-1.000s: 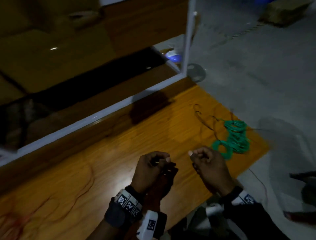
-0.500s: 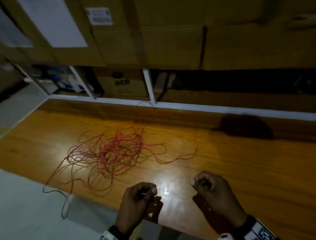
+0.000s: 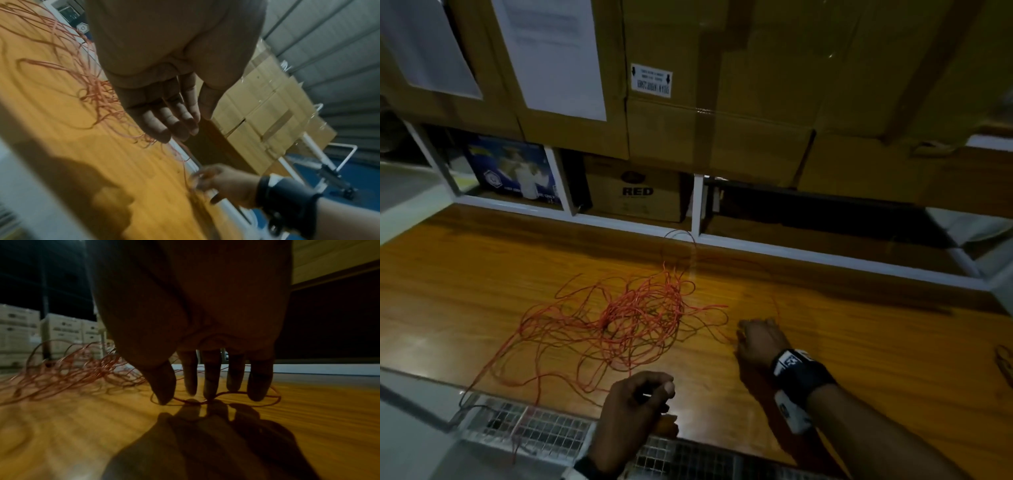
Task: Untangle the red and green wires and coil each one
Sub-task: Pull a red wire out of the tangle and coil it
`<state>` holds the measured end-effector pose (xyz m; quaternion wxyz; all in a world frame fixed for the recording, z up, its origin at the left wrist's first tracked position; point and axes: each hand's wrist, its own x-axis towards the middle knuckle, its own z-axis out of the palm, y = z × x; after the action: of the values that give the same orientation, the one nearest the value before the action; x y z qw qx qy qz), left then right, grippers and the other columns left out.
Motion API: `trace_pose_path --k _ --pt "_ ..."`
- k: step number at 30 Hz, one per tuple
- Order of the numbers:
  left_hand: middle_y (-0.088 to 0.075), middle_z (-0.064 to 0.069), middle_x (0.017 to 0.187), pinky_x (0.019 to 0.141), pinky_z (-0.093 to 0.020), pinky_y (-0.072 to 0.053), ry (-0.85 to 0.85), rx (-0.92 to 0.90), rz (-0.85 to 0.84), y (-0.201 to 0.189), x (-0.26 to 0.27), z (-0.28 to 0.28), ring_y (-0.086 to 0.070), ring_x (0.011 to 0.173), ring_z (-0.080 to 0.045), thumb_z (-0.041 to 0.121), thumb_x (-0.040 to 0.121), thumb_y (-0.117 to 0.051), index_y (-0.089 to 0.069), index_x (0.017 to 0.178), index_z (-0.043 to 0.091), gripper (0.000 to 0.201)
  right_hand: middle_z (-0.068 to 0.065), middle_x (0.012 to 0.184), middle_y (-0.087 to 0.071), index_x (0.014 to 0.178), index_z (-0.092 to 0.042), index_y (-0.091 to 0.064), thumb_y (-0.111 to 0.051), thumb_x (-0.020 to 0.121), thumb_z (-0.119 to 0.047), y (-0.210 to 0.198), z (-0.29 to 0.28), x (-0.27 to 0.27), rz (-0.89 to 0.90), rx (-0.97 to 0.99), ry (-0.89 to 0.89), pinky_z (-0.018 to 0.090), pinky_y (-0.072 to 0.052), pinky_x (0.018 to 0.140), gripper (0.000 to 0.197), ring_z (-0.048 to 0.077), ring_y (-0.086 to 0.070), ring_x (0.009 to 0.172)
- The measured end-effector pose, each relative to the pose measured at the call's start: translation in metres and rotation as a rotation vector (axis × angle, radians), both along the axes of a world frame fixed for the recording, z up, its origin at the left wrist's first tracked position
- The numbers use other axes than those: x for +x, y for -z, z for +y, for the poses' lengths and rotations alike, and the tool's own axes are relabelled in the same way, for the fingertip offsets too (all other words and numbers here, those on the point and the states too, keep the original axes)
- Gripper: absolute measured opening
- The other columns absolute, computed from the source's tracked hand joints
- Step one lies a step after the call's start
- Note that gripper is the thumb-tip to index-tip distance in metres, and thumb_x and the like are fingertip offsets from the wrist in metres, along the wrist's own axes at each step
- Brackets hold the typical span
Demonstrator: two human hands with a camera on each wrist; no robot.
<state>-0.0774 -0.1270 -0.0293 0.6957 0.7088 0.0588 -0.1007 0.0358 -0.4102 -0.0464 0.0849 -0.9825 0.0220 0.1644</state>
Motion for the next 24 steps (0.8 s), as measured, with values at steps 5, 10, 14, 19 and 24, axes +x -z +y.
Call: trace_pose_path --k 5,10,14,19,24 --pt "-0.077 -0.009 0.088 0.064 -0.034 -0.061 0.047 0.064 -0.049 0.007 0.009 0.0 -0.075 0.073 -0.026 0.021 0.088 -0.078 -0.08 0.092 0.015 0.007 0.005 0.11 -0.072 0.102 -0.022 -0.072 -0.066 0.089 -0.035 0.006 0.026 -0.04 0.088 0.076 -0.135 0.034 -0.052 0.083 0.019 0.028 -0.066 0.106" --pt "-0.075 -0.016 0.089 0.07 -0.051 -0.064 -0.003 0.052 -0.048 0.023 0.009 0.002 -0.074 0.073 -0.038 0.016 0.09 -0.078 -0.079 0.093 0.01 0.007 -0.002 0.099 -0.067 0.089 -0.026 -0.062 -0.067 0.084 -0.045 0.019 0.031 -0.078 0.045 0.175 -0.277 0.029 -0.035 0.071 0.02 0.023 -0.062 0.1" --pt "-0.074 -0.018 0.088 0.072 -0.055 -0.063 -0.053 0.041 -0.061 0.031 0.011 0.012 -0.074 0.074 -0.041 0.022 0.09 -0.079 -0.079 0.092 0.013 0.009 -0.005 0.101 -0.069 0.094 -0.029 -0.069 -0.069 0.086 -0.037 0.013 0.022 -0.069 -0.074 0.217 -0.208 0.027 -0.039 0.076 0.012 0.018 -0.064 0.1" --pt "-0.073 -0.016 0.082 0.07 -0.045 -0.063 -0.178 0.094 -0.087 0.025 0.017 0.035 -0.073 0.073 -0.034 0.023 0.09 -0.078 -0.079 0.09 0.014 0.009 -0.018 0.091 -0.065 0.084 -0.041 -0.061 -0.074 0.085 -0.038 -0.01 0.042 -0.054 -0.195 0.417 -0.188 0.019 -0.042 0.07 0.013 0.003 -0.061 0.086" --pt "-0.078 -0.007 0.082 0.065 -0.036 -0.062 -0.43 0.155 -0.135 0.005 0.025 0.095 -0.074 0.073 -0.028 0.019 0.091 -0.075 -0.079 0.092 0.014 0.006 -0.022 0.082 -0.062 0.084 -0.04 -0.064 -0.074 0.086 -0.04 -0.026 0.101 -0.049 -0.257 0.561 -0.335 0.018 -0.046 0.067 0.011 -0.004 -0.059 0.08"
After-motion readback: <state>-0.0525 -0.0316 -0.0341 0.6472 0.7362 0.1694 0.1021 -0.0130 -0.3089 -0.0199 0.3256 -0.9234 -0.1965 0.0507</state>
